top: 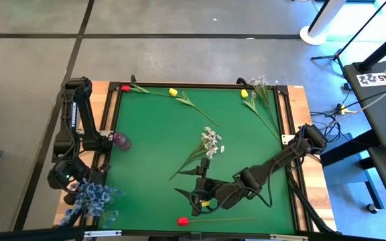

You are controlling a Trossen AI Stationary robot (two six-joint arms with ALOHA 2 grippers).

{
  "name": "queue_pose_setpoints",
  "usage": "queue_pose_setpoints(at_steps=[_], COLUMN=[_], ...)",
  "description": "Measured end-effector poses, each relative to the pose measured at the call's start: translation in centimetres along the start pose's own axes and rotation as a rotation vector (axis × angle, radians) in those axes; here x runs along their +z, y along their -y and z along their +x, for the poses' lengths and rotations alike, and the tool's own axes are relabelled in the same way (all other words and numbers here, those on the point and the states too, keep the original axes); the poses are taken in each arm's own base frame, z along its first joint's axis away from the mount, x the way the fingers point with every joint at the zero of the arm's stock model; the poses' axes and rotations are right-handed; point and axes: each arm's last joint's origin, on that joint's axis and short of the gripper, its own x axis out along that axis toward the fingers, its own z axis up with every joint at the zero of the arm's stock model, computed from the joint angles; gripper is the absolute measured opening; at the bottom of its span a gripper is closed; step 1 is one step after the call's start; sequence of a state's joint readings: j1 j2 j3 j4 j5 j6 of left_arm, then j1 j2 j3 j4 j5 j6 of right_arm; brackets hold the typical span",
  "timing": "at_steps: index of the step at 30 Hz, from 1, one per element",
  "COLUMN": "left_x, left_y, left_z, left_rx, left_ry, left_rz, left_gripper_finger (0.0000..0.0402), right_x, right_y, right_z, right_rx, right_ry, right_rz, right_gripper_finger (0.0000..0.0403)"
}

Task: Sort flowers into vase by color
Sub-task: Put the blue flowers into the blue vase

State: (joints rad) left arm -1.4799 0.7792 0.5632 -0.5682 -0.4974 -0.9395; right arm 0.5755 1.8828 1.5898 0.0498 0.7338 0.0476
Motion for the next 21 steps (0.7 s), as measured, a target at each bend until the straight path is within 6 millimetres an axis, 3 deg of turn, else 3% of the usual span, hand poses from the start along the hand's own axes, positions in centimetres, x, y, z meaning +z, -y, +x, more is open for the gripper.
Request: queue_pose_setpoints(at_steps=[15, 21], left_x=[0.4, -0.5], left_y=[-0.3, -0.9], left_z=[0.0, 1.0], left_rx=[0.108, 0.152], left_ry=[0.126, 0.201], left_rz=[0.138, 0.194], left_gripper_finger=[0.0011, 0.001], right_x=[0.0, 0.0], right_y=[0.0, 0.0], right_z=[0.0, 0.0], right_rx=[0.0, 0.0], right_ry=[-0.001, -0.001], right_rz=[0.0, 0.0], right_gripper_finger=[0.0253, 0.0253])
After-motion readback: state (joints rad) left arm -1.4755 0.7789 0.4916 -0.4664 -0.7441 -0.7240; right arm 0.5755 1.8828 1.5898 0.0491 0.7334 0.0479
